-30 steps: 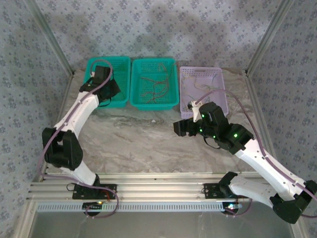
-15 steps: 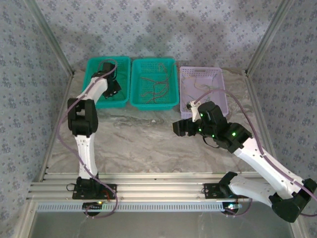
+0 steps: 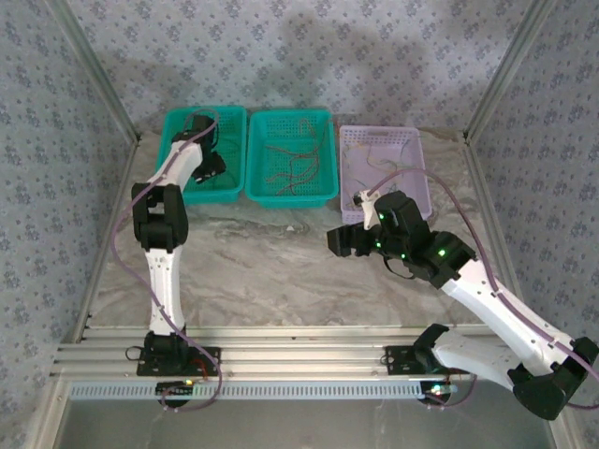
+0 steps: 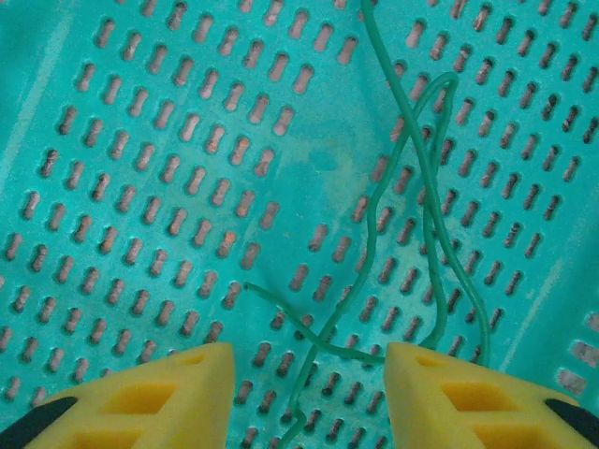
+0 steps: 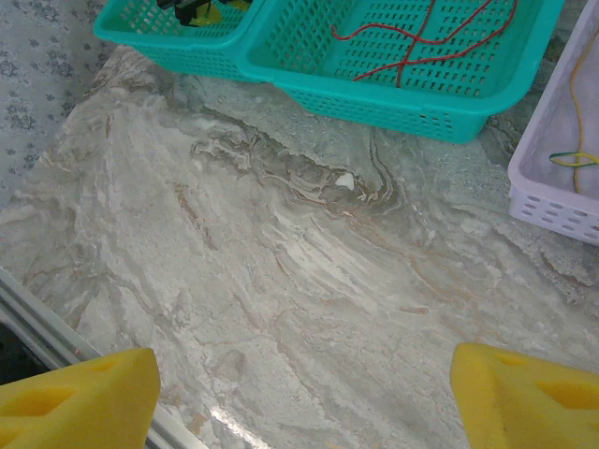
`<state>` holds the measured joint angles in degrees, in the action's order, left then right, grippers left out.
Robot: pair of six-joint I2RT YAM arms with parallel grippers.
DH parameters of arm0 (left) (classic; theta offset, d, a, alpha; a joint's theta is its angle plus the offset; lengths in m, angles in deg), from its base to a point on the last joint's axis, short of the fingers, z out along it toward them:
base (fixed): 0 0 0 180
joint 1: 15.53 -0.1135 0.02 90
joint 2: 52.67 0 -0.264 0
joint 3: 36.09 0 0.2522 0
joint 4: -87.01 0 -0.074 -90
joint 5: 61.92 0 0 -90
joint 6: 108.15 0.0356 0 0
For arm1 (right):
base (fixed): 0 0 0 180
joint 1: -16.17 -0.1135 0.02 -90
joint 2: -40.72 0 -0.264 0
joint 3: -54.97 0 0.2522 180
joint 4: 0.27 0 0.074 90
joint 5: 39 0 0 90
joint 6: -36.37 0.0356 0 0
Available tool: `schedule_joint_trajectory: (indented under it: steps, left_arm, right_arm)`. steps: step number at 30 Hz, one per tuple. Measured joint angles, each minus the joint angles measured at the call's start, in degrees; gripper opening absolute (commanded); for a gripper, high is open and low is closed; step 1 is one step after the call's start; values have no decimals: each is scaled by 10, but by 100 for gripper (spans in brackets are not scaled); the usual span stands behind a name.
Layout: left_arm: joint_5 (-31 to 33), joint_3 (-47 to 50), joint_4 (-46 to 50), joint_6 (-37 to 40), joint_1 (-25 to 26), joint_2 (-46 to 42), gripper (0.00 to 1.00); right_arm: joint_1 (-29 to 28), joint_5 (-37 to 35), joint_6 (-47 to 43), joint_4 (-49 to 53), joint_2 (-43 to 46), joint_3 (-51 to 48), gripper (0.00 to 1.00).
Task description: Untangle the cables
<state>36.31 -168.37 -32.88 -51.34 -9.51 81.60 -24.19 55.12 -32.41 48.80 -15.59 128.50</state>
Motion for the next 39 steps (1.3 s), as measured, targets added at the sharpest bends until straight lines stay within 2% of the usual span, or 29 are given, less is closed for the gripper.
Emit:
schedule_joint_trajectory:
  steps: [8,19,21,39]
  left_arm:
    - [1,-19,10,11,0,-2,73]
    - [3,-69,50,17,-3,-32,90]
    - [4,-72,52,19,-7,-38,99]
    - [-5,-89,75,16,-66,-92,100]
  right_arm:
    - [0,0,0,0,0,0,83]
    - [0,0,0,0,0,0,83]
    - [0,0,0,0,0,0,83]
    - [0,13,0,0,-3,0,83]
